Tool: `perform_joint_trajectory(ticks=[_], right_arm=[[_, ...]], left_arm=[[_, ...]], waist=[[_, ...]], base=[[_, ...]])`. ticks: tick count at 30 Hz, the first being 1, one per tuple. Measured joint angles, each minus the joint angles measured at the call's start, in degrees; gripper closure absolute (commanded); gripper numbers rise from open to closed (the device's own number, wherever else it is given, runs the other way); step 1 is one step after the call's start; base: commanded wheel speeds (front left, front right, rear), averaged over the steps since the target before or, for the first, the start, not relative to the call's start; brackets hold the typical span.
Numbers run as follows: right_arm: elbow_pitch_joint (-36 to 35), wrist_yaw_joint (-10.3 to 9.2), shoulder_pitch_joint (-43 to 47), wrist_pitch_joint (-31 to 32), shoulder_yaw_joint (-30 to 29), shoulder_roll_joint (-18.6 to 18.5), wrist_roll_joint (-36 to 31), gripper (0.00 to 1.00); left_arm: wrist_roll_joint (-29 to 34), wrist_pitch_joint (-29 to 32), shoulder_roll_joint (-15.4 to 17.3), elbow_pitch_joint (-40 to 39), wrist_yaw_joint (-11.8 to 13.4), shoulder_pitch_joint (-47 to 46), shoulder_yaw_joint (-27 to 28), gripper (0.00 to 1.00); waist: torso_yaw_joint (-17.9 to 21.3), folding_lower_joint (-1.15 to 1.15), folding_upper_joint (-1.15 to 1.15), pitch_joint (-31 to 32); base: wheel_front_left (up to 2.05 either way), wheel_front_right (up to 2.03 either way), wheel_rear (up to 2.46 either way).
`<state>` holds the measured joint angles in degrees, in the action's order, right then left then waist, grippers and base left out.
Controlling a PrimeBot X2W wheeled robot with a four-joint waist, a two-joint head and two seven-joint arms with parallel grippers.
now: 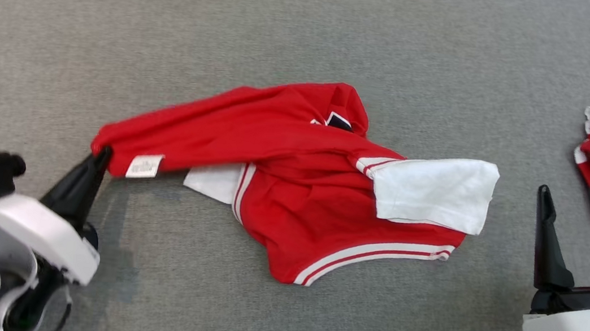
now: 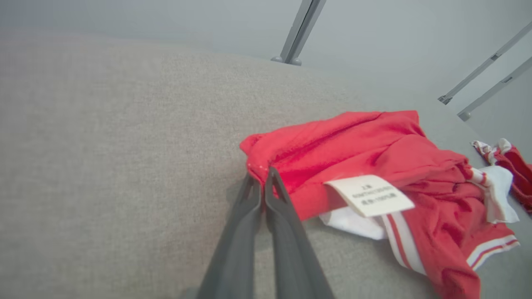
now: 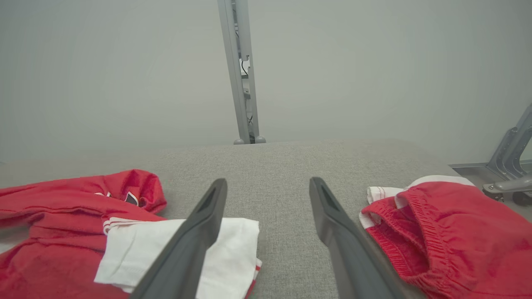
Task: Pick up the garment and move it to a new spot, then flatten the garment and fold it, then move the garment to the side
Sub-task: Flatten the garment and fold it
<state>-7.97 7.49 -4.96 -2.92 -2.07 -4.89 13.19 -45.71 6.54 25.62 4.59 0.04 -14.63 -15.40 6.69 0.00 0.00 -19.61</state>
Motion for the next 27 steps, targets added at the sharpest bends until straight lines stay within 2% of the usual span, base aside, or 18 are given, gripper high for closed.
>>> perform_joint_trajectory(ticks=[3,7,8,12,16,20,27], right_arm=[[-0.32,0.0,0.3,0.82,-0.96,-0.32,0.0,0.0],[-0.99,0.0,0.3,1.88,-1.71,-0.51,-0.01,0.0],[-1.16,0.0,0.27,2.32,-1.87,-0.63,-0.01,0.0],[-1.85,0.0,0.29,2.92,-2.2,-0.69,-0.02,0.0],[-2.07,0.0,0.71,2.98,-2.43,-0.81,0.01,0.0],[-2.16,0.0,0.93,3.02,-2.29,-0.94,-0.09,0.0],[-2.61,0.0,2.77,4.19,-1.71,-1.01,-0.97,0.0]], left_arm=[[-0.74,-0.3,-0.45,-4.5,2.52,5.47,0.63,1.0],[-2.42,-0.73,-2.24,-6.9,3.87,10.24,0.57,1.0],[-3.5,-0.85,-3.39,-6.59,3.85,10.86,0.25,0.0],[-3.31,-3.72,-5.13,-5.12,3.77,10.96,0.24,0.0],[-0.68,-10.45,-6.23,-4.89,4.31,10.61,1.94,0.0],[3.61,-17.11,-6.22,-5.79,5.91,9.57,3.68,0.0],[10.72,-20.56,-5.31,-9.1,8.22,9.92,4.68,0.0]], waist=[[-1.63,0.0,0.0,0.43],[-3.19,0.0,0.0,0.94],[-3.65,0.0,0.0,1.18],[-3.94,0.0,0.0,1.92],[-4.13,0.0,0.0,3.04],[-4.39,0.0,0.0,4.53],[-4.86,0.0,0.0,7.77]], base=[[0.0,0.0,0.0],[0.0,0.0,0.0],[0.0,0.0,0.0],[0.0,0.0,0.0],[0.0,0.0,0.0],[0.0,0.0,0.0],[0.0,0.0,0.0]])
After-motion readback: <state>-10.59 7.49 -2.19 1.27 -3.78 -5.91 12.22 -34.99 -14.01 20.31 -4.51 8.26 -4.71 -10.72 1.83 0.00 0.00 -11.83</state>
